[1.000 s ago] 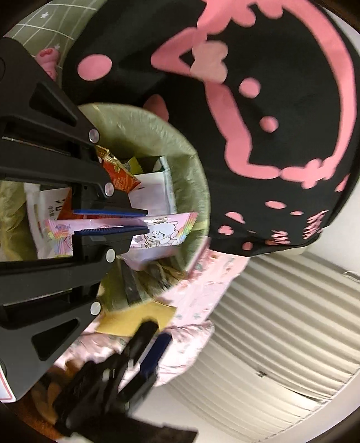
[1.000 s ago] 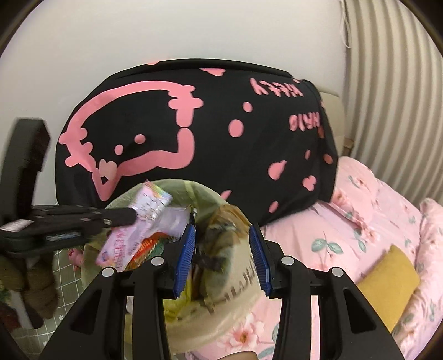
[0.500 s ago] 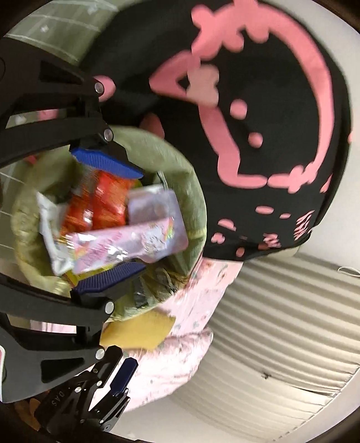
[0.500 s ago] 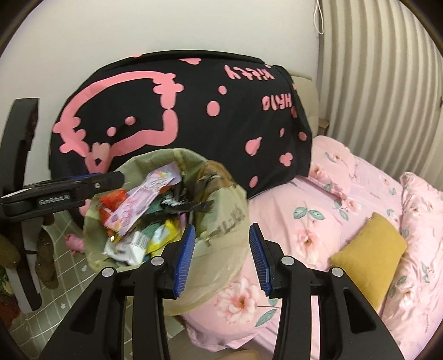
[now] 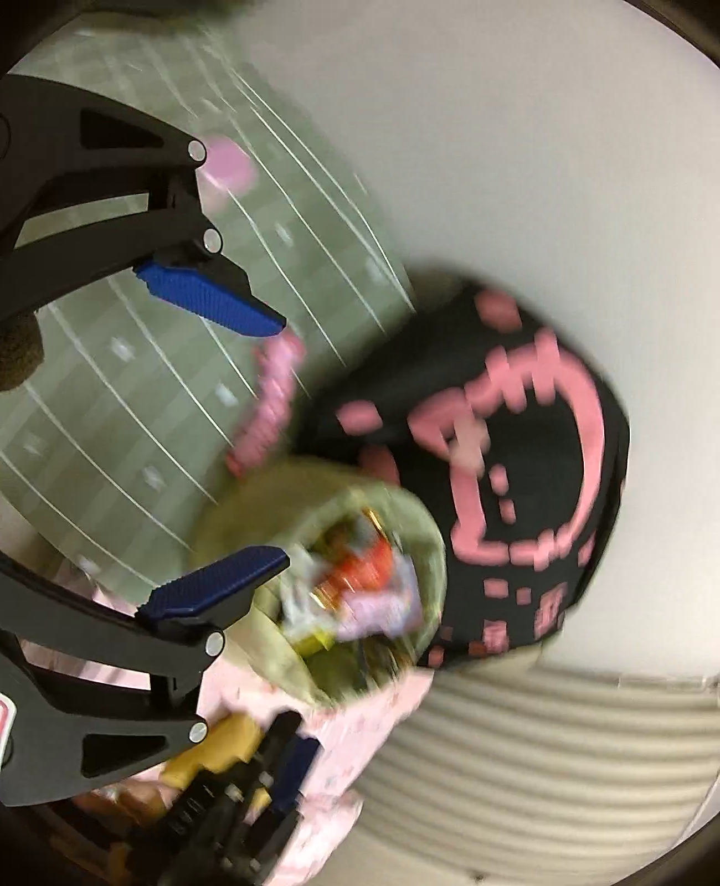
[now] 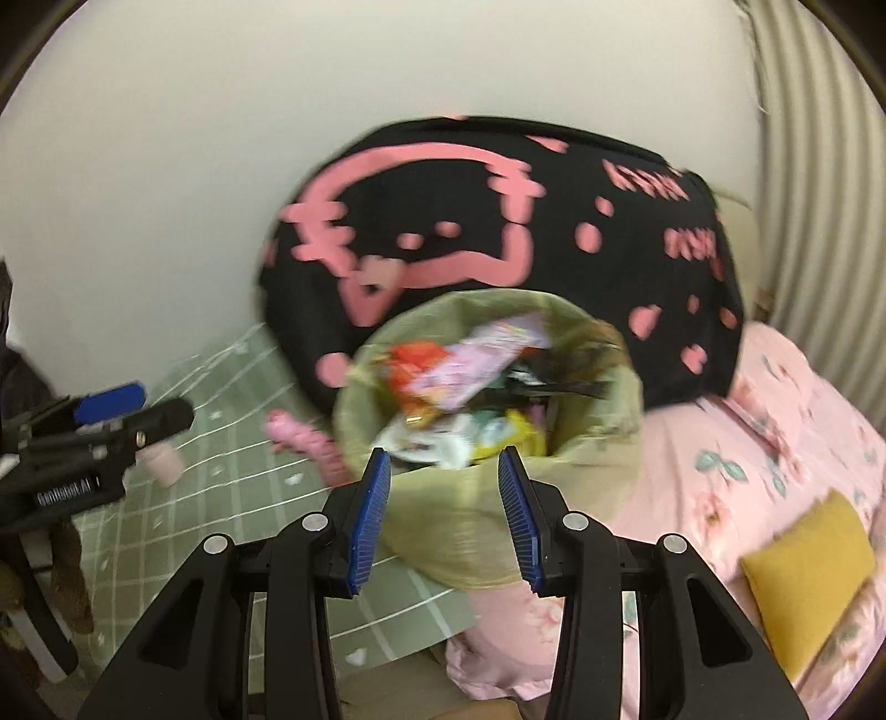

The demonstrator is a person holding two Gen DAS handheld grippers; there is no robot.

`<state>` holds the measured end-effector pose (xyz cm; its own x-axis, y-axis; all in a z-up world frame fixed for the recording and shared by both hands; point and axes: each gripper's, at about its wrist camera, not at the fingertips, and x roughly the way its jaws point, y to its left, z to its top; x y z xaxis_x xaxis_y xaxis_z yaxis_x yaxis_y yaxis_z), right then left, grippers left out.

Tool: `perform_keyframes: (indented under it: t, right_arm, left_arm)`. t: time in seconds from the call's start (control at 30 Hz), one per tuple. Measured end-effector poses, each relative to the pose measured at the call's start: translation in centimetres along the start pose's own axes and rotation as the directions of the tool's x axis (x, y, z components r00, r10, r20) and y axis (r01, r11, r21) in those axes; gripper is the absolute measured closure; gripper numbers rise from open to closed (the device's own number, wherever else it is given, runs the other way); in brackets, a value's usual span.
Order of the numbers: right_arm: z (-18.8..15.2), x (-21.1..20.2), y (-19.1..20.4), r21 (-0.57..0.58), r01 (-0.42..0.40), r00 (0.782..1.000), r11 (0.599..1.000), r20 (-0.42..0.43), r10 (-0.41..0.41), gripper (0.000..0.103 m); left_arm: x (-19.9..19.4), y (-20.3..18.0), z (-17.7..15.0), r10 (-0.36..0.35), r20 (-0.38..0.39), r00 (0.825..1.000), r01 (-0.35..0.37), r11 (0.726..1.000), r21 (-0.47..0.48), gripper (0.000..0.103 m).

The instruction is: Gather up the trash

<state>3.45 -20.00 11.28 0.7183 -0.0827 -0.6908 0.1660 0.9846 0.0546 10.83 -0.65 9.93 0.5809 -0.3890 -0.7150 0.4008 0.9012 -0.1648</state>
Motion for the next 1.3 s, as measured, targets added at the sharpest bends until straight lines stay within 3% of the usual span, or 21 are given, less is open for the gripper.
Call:
perform_keyframes:
  t: [0.27, 0.43, 0.6, 0.83, 1.3]
  right_arm:
    - [-2.8, -2.0, 4.3, -0.106, -0.085, 0.996, 0.991, 0.011, 0.087, 0.064]
    - [-3.6, -2.7, 5.6, -0.097, -0.109, 0.994, 0.989, 0.015, 0.111, 0.064]
    - [-4.3, -3.8, 6.3, -0.102, -0.101, 0.994, 0.99, 0.031, 0.105, 0.064]
    - [-4.7, -5.0, 6.0, -0.083, -0.078, 0.996, 0.994, 0.045, 0.082, 0.064]
    - [-4.8, -5.7, 5.0, -0.064, -0.057, 0.996, 0.996, 0.065, 0.062, 0.064]
  left_arm:
    - [-5.6, 3.3, -5.3, 0.197, -0.001, 0.98, -0.196, 0.972, -0.126, 0.029]
    - [-8.2, 4.4, -6.5, 0.254, 0.033, 0.967, -0.244, 0.952, -0.185, 0.029]
    - [-9.1, 4.6, -6.8, 0.253, 0.04, 0.967, -0.239, 0.945, -0.223, 0.029]
    - [-8.7, 2.4, -7.1, 0.211, 0.042, 0.977, -0.202, 0.966, -0.159, 0.029]
    - [-8.8, 1.1, -7.2, 0.196, 0.053, 0.979, -0.188, 0.973, -0.131, 0.029]
